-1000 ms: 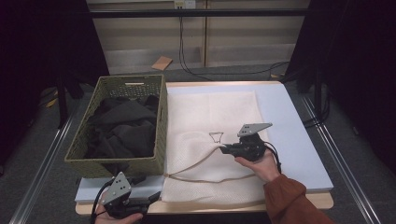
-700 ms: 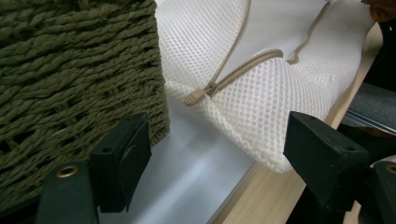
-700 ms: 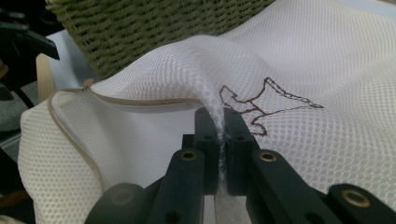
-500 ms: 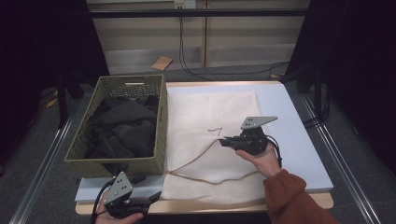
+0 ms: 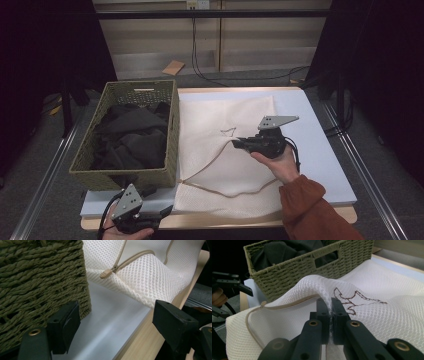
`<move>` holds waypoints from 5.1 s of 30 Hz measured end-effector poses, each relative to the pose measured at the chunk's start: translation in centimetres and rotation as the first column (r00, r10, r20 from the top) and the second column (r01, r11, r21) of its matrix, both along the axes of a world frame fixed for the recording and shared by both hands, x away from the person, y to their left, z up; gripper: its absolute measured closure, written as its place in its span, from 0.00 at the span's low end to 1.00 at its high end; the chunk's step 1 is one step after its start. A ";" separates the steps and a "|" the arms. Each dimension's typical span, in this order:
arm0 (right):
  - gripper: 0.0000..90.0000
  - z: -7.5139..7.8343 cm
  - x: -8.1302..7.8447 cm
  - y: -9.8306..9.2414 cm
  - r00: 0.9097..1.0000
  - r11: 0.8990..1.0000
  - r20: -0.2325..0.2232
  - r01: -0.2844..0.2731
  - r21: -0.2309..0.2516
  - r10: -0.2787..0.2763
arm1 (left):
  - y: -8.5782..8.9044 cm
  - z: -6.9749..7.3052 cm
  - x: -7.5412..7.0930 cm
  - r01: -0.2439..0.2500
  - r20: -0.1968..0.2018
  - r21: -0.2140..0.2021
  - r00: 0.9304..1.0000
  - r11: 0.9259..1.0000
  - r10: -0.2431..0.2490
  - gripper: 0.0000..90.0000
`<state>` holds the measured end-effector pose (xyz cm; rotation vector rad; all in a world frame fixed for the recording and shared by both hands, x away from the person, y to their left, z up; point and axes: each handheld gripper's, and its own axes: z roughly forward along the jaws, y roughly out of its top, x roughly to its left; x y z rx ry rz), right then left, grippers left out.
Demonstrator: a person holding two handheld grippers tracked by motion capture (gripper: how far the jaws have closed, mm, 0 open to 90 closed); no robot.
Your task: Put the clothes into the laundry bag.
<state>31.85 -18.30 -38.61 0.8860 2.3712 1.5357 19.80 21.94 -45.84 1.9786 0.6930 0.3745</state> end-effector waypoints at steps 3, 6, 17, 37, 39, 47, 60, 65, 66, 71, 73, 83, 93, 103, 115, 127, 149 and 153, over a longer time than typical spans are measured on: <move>0.97 0.4 0.2 0.1 1.000 1.000 0.009 -0.002 0.009 0.002 | -0.1 -0.1 0.0 0.012 0.004 -0.011 1.000 1.000 -0.012 0.24; 0.97 0.7 0.3 0.2 1.000 1.000 0.017 -0.005 0.022 0.005 | 0.0 -0.1 0.0 0.012 0.004 -0.009 1.000 1.000 -0.012 0.23; 0.97 0.0 0.6 0.4 1.000 0.999 0.004 -0.006 0.033 0.006 | -0.4 0.4 -0.5 0.044 0.038 0.003 0.998 0.999 -0.044 0.28; 0.97 -0.2 0.6 0.4 1.000 1.000 -0.009 -0.015 0.015 0.015 | 2.6 6.6 1.5 -0.051 0.112 -0.090 0.992 0.995 0.061 0.34; 0.96 -0.3 0.7 0.4 1.000 1.000 -0.013 -0.017 0.016 0.018 | 3.0 6.9 1.6 -0.057 0.107 -0.096 0.992 0.994 0.067 0.32; 0.97 -0.3 0.7 0.5 1.000 1.000 -0.021 -0.021 0.013 0.021 | 4.1 7.9 4.1 -0.088 0.103 -0.058 0.990 0.994 0.094 0.27; 0.96 -0.5 0.8 0.5 0.999 1.000 -0.028 -0.029 0.010 0.029 | 3.6 9.7 9.4 -0.097 0.084 0.045 0.992 0.994 0.093 0.17; 0.96 -0.5 0.8 0.5 0.999 1.000 -0.027 -0.029 0.009 0.029 | 4.3 9.6 11.8 -0.132 0.043 0.081 0.991 0.988 0.129 0.12; 0.96 -0.5 0.8 0.5 0.999 1.000 -0.027 -0.029 0.009 0.029 | 4.3 9.7 12.1 -0.138 0.041 0.088 0.990 0.987 0.134 0.12; 0.96 -0.6 0.9 0.5 0.999 1.000 -0.032 -0.028 0.010 0.028 | 4.6 10.2 13.8 -0.177 0.054 0.138 0.984 0.975 0.171 0.06; 0.96 -0.6 0.9 0.4 0.999 0.999 -0.034 -0.031 0.010 0.031 | 4.9 10.2 14.9 -0.186 0.044 0.136 0.982 0.973 0.182 0.05; 0.96 -0.8 1.0 0.4 0.999 1.000 -0.037 -0.026 0.005 0.026 | 5.3 7.6 18.7 -0.209 -0.044 0.263 0.973 0.942 0.228 0.03; 0.95 -0.9 1.0 0.5 0.999 1.000 -0.036 -0.023 0.002 0.023 | 5.2 6.0 19.4 -0.204 -0.037 0.460 0.968 0.864 0.248 0.04; 0.95 -1.1 1.1 0.4 0.999 1.000 -0.036 -0.018 -0.002 0.018 | 7.2 5.4 20.8 -0.271 -0.093 0.422 0.936 0.865 0.338 0.02; 0.94 -1.1 1.1 0.4 0.999 1.000 -0.041 -0.024 0.000 0.024 | 5.8 4.0 21.6 -0.063 -0.336 0.396 0.918 0.916 0.209 0.00; 0.94 -1.3 1.1 0.6 0.999 1.000 -0.046 -0.022 -0.006 0.022 | 4.3 2.1 22.0 -0.142 -0.151 0.623 0.943 0.769 0.297 0.00; 0.93 -1.5 1.2 0.6 0.998 1.000 -0.056 -0.025 -0.006 0.025 | 3.7 1.7 22.5 -0.090 -0.157 0.725 0.944 0.683 0.290 0.18; 0.93 -1.5 1.2 0.5 0.998 1.000 -0.056 -0.024 -0.006 0.024 | 3.7 2.2 22.7 -0.097 -0.155 0.737 0.939 0.669 0.307 0.27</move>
